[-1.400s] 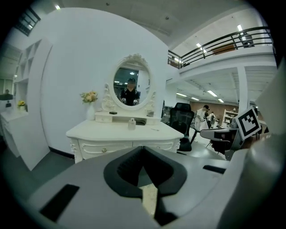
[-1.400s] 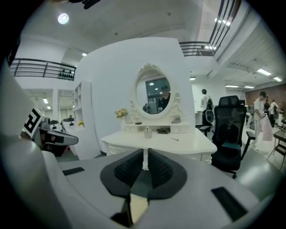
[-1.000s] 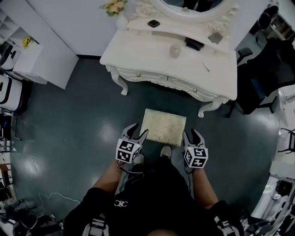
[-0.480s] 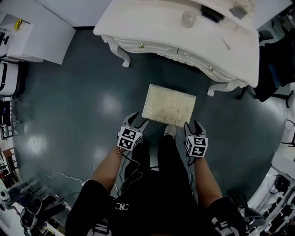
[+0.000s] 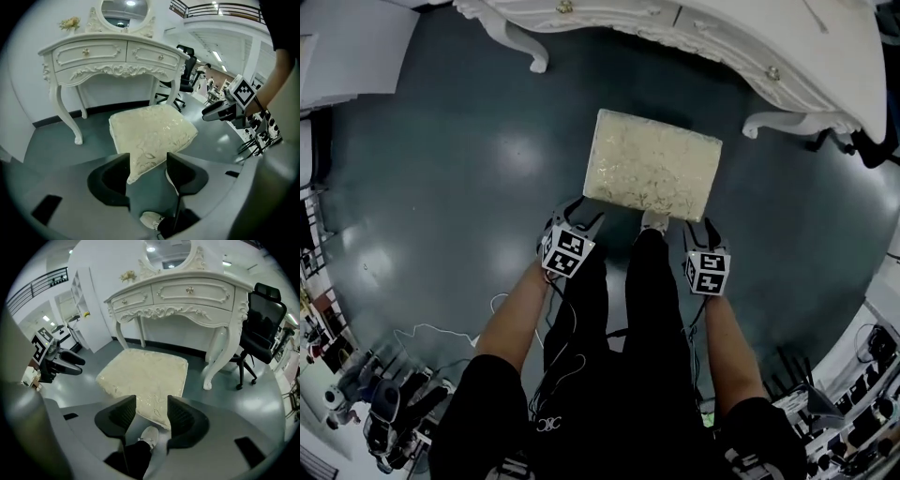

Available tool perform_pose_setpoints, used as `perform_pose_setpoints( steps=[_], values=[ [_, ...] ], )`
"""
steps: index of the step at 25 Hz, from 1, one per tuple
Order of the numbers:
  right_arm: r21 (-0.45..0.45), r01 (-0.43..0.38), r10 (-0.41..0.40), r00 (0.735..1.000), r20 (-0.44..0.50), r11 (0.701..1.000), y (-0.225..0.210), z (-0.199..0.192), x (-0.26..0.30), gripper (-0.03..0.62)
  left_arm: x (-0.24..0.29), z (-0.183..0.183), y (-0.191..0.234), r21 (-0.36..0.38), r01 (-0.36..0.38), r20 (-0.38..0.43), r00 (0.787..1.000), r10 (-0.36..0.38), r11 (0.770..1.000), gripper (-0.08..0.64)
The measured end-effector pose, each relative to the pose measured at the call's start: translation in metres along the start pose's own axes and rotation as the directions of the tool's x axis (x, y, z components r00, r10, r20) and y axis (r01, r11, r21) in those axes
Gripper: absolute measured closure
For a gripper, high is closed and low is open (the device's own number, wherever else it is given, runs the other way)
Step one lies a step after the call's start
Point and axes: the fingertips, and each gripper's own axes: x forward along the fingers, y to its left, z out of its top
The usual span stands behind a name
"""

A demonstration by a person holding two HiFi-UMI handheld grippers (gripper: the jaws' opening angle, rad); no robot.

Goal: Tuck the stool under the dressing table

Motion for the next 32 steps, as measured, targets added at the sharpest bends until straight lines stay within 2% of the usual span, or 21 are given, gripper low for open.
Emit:
perform_pose_setpoints(
  steps=[7,12,17,23,26,32],
  values=[
    [0.006,0.006,-0.006,0.999,-0.042,1.0,-0.02,-0.056,0.049,0.365,0.065,-0.035,-0.001,0.049,-0.003,-0.039,0.999,0.005,0.999,0.318],
    [0.052,0.003,0.0,0.998,-0.063,0.999,-0.032,-0.072,0.075,0.367,0.095,-0.047,0.011,0.092,-0.053,-0.078,0.995,0.061,0.994,0.321],
    [0.0,-0.025,0.025,0.998,-0.051,1.0,-0.033,-0.072,0.082,0.376,0.102,-0.047,0.016,0.139,-0.113,-0.068,0.99,0.124,0.984,0.344],
    [-0.021,-0.005,0.004,0.999,-0.049,1.0,-0.034,-0.069,0.086,0.379,0.106,-0.046,0.017,0.132,-0.091,-0.079,0.992,0.102,0.987,0.345],
    [-0.024,0.025,-0.025,0.999,-0.037,0.999,-0.036,-0.061,0.09,0.38,0.109,-0.04,0.023,0.137,-0.089,-0.042,0.995,0.096,0.986,0.347],
    [-0.013,0.036,-0.036,0.999,0.002,0.999,-0.039,-0.027,0.108,0.381,0.124,-0.001,0.061,0.127,-0.179,0.027,0.984,0.177,0.976,0.345]
  ],
)
